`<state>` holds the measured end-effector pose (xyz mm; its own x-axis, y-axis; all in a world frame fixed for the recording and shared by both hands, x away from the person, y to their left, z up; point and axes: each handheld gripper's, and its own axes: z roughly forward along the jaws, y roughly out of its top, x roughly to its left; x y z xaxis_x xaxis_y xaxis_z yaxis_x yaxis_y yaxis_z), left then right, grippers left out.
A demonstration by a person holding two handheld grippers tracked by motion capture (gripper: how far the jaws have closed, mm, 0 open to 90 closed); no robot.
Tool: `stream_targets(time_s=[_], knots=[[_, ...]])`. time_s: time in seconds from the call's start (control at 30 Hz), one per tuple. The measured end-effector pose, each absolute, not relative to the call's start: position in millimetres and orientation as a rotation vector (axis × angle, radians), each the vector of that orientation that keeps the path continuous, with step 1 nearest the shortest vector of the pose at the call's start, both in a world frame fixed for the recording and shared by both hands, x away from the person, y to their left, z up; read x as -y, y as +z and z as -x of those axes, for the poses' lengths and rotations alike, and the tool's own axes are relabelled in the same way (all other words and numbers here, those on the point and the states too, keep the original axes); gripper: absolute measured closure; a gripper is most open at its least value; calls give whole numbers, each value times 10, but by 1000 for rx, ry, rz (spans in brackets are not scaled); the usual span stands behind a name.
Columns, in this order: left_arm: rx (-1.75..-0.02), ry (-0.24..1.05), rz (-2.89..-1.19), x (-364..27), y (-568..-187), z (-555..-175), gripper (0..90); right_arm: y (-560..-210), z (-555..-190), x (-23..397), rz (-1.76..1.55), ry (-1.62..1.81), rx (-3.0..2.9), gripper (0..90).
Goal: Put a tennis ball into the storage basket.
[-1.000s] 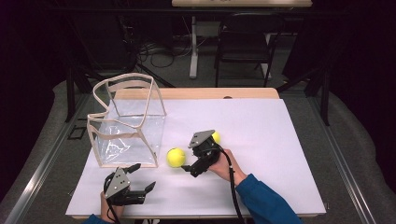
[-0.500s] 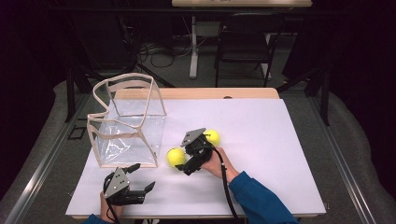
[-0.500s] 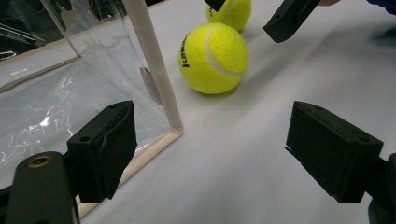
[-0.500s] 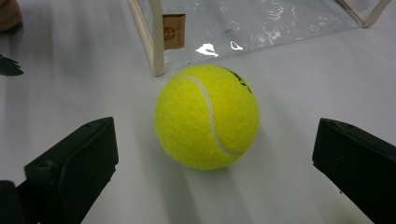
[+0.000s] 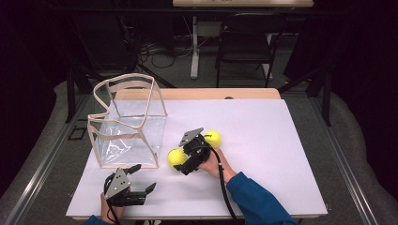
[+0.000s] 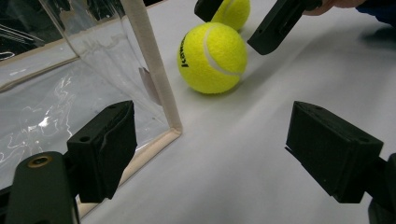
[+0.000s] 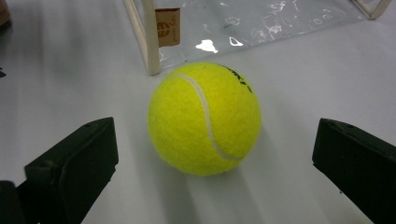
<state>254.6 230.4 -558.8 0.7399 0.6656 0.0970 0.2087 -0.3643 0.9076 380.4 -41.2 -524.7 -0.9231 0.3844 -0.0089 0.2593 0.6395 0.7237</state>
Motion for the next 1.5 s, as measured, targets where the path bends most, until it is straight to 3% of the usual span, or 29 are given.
stream_targets(time_s=[0.67, 1.07, 1.37, 1.5], knots=[[-668, 561, -1922, -2309, -5587, -2547, 161, -5379, -3844, 221, -536, 1128, -2736, 19], [-668, 556, -1922, -2309, -5587, -2545, 160, -5409, -3863, 187, -539, 1114, -2736, 140], [-664, 561, -1925, -2313, -5584, -2547, 160, -5446, -3881, 179, -567, 1082, -2746, 147], [-663, 561, -1926, -2314, -5584, -2547, 160, -5451, -3883, 179, -577, 1087, -2757, 244]])
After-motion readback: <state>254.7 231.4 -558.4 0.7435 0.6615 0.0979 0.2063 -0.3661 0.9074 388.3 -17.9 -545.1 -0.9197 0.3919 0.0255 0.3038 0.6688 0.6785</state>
